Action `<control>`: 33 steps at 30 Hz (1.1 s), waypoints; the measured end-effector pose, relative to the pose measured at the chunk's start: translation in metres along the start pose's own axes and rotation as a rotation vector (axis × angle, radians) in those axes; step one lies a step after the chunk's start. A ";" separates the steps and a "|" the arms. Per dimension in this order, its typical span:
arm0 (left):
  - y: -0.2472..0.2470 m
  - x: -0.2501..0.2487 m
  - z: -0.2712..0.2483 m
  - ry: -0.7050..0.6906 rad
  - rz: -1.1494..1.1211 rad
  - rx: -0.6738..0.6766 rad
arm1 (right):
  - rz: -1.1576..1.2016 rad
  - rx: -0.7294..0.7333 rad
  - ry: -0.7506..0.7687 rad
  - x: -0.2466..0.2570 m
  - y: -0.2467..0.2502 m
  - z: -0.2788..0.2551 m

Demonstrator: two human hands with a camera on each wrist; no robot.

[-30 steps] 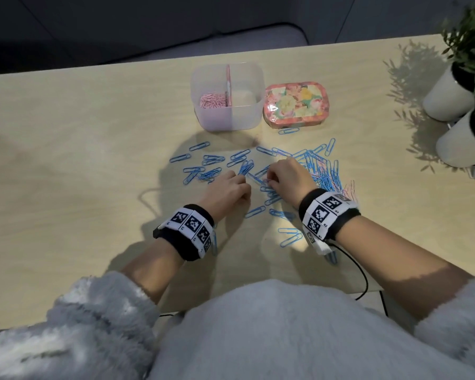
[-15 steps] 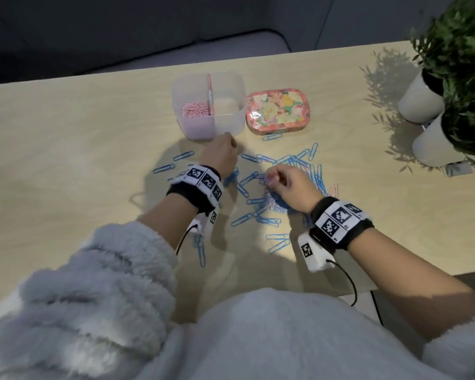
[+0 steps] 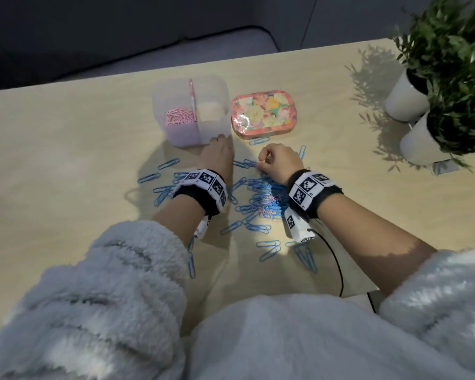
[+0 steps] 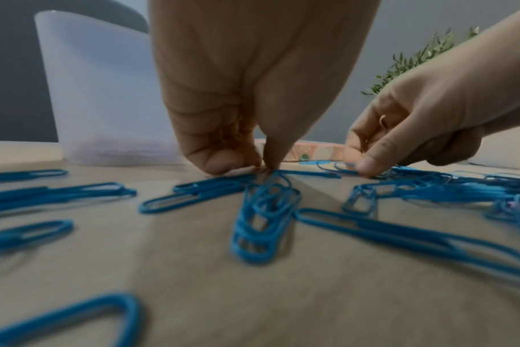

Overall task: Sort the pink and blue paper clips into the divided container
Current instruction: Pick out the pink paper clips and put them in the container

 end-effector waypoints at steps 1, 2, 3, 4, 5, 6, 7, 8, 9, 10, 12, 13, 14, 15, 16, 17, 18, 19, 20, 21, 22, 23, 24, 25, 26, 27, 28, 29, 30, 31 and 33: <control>-0.003 0.003 0.002 0.011 -0.026 0.005 | -0.016 0.017 0.000 0.001 -0.001 0.001; -0.004 0.005 0.004 0.022 -0.057 0.006 | -0.009 0.034 0.006 0.002 -0.002 0.003; -0.005 0.007 0.005 0.033 -0.079 0.011 | 0.040 0.061 0.008 0.001 -0.004 0.004; -0.006 0.009 0.005 0.041 -0.101 0.017 | 0.131 0.081 -0.001 -0.001 -0.004 0.004; -0.007 0.011 0.006 0.044 -0.120 0.024 | 0.223 0.084 -0.022 -0.005 -0.003 0.005; -0.008 0.012 0.005 0.044 -0.139 0.030 | 0.301 0.061 -0.042 -0.011 0.001 0.007; -0.008 0.014 0.005 0.038 -0.159 0.028 | 0.337 0.024 -0.063 -0.018 0.008 0.007; -0.008 0.018 0.004 0.033 -0.191 0.011 | 0.344 -0.008 -0.073 -0.024 0.014 0.009; -0.007 0.022 0.004 0.035 -0.238 -0.008 | 0.302 -0.033 -0.082 -0.028 0.020 0.010; -0.005 0.025 0.002 0.031 -0.297 -0.035 | 0.245 -0.051 -0.088 -0.033 0.025 0.010; -0.003 0.030 0.002 0.025 -0.452 -0.088 | 0.145 -0.092 -0.132 -0.039 0.033 0.006; -0.004 0.030 0.004 0.024 -0.551 -0.100 | 0.120 -0.123 -0.155 -0.040 0.036 0.004; -0.005 0.027 0.005 0.029 -0.668 -0.086 | 0.101 -0.158 -0.158 -0.040 0.037 0.002; -0.007 0.023 0.007 0.052 -0.793 -0.042 | 0.078 -0.168 -0.152 -0.037 0.037 0.000; -0.011 0.017 0.009 0.085 -0.904 0.016 | 0.054 -0.162 -0.129 -0.033 0.036 -0.001; -0.015 0.012 0.011 0.140 -0.993 0.061 | 0.024 -0.135 -0.119 -0.030 0.033 -0.003; -0.017 0.008 0.015 0.213 -1.067 0.079 | -0.012 -0.105 -0.108 -0.029 0.030 -0.004; -0.020 0.006 0.017 0.295 -1.129 0.090 | -0.050 -0.070 -0.103 -0.028 0.028 -0.008; -0.023 0.003 0.020 0.356 -1.184 0.108 | -0.080 -0.044 -0.080 -0.028 0.024 -0.010; -0.025 -0.002 0.022 0.374 -1.199 0.132 | -0.108 -0.021 -0.056 -0.027 0.021 -0.013; -0.027 -0.006 0.026 0.353 -1.185 0.145 | -0.132 -0.005 -0.025 -0.026 0.018 -0.016; -0.027 -0.009 0.029 0.296 -1.113 0.147 | -0.153 0.011 -0.013 -0.026 0.016 -0.019; -0.027 -0.013 0.031 0.224 -1.018 0.134 | -0.160 0.013 -0.011 -0.029 0.015 -0.020; -0.028 -0.015 0.032 0.167 -0.911 0.128 | -0.156 0.000 -0.034 -0.032 0.017 -0.021; -0.030 -0.017 0.032 0.129 -0.841 0.129 | -0.149 -0.031 -0.061 -0.037 0.022 -0.022; -0.032 -0.018 0.032 0.101 -0.773 0.140 | -0.141 -0.071 -0.088 -0.040 0.029 -0.024; -0.034 -0.020 0.032 0.062 -0.694 0.143 | -0.130 -0.114 -0.099 -0.043 0.035 -0.026; -0.033 -0.023 0.031 0.026 -0.610 0.143 | -0.116 -0.141 -0.094 -0.042 0.040 -0.028; -0.031 -0.027 0.031 -0.024 -0.535 0.125 | -0.097 -0.148 -0.069 -0.040 0.041 -0.031; -0.029 -0.031 0.030 -0.069 -0.471 0.116 | -0.075 -0.125 -0.033 -0.035 0.039 -0.034; -0.030 -0.036 0.028 -0.129 -0.352 0.115 | -0.052 -0.014 0.049 -0.026 0.025 -0.041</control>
Point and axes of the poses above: each hand's wrist, its own z-axis towards the middle knuckle, its own y-axis out of the back of the hand, x = y × z, the point moved 8 cm from there along z, towards the middle knuckle, and after that the axes turned 9 degrees about -z, right-handed, at the moved point
